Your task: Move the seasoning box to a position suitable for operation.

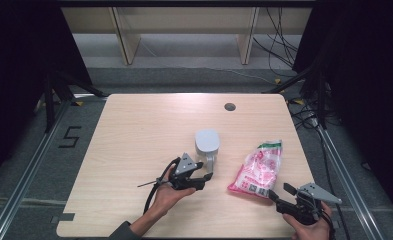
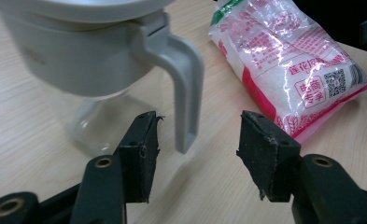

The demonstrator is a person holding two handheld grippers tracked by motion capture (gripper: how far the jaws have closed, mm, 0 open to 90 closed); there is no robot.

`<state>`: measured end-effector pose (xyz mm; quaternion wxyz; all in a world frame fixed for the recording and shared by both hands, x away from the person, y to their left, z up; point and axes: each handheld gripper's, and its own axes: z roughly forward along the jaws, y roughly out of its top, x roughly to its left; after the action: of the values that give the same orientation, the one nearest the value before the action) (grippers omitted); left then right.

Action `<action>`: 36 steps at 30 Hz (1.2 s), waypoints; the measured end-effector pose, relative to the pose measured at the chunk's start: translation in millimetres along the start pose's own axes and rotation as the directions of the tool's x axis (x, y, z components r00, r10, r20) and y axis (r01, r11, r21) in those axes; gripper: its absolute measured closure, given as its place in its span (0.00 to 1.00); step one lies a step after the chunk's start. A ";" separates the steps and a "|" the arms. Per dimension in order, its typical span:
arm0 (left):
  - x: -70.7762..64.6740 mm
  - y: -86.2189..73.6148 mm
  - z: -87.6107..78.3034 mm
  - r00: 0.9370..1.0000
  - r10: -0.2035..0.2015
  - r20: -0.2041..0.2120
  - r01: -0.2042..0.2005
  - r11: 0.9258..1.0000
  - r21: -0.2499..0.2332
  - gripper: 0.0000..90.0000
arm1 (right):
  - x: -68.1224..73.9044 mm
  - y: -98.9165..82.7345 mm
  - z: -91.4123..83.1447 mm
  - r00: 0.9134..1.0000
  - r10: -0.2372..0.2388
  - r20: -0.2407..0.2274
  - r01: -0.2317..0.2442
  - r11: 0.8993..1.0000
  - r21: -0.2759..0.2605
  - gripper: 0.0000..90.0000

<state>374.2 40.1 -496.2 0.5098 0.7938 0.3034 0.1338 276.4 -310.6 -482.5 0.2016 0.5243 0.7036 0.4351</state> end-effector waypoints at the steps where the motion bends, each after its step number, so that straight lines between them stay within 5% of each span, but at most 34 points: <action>1: -1.1 1.3 3.6 1.000 0.007 -0.005 -0.007 1.000 -0.003 0.52 | 0.0 0.0 0.0 1.000 0.000 0.000 0.000 1.000 0.000 0.40; 5: -0.5 7.3 17.6 0.998 0.029 -0.050 -0.029 1.000 0.007 0.55 | -0.1 0.3 0.4 1.000 -0.008 -0.005 0.008 1.000 -0.019 0.40; 15: 0.9 11.9 29.0 0.995 0.076 -0.064 -0.077 0.997 -0.010 0.79 | 0.9 0.2 -0.1 1.000 0.018 -0.009 -0.018 1.000 -0.005 0.40; 18: 3.4 9.6 23.7 0.997 0.048 -0.056 -0.048 0.999 -0.009 0.80 | 0.3 0.3 -0.1 1.000 0.015 -0.011 -0.015 1.000 -0.010 0.40; 24: 16.9 2.7 5.7 0.995 0.064 -0.074 -0.064 0.998 -0.004 0.77 | -1.9 0.2 0.3 1.000 -0.009 -0.005 0.009 1.000 -0.018 0.40; 26: 24.6 -1.6 -6.3 0.991 0.085 -0.103 -0.085 0.996 -0.002 0.76 | -4.7 0.3 0.2 0.999 -0.052 0.002 0.052 0.998 -0.021 0.40; 27: 24.6 -1.6 -6.3 0.991 0.085 -0.103 -0.085 0.996 -0.002 0.75 | -4.7 0.3 0.2 0.999 -0.052 0.002 0.052 0.998 -0.021 0.40; 28: 28.9 -4.8 -12.0 0.992 0.054 -0.116 -0.055 0.998 -0.008 0.75 | 0.3 0.0 0.1 1.000 0.015 -0.009 -0.016 1.000 -0.008 0.40; 29: 31.8 -6.0 -14.4 0.991 0.049 -0.122 -0.051 0.999 -0.013 0.75 | -3.9 0.7 0.4 0.999 -0.044 0.002 0.044 0.999 -0.019 0.40; 36: 46.6 -11.1 -26.5 0.984 0.036 -0.176 -0.041 0.999 -0.025 0.75 | -3.3 0.1 1.0 0.999 -0.040 0.004 0.040 0.999 -0.025 0.40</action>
<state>392.9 91.5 -498.8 0.4896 0.7773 0.3300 0.2173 278.4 -313.3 -483.5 0.2180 0.5082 0.7081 0.4391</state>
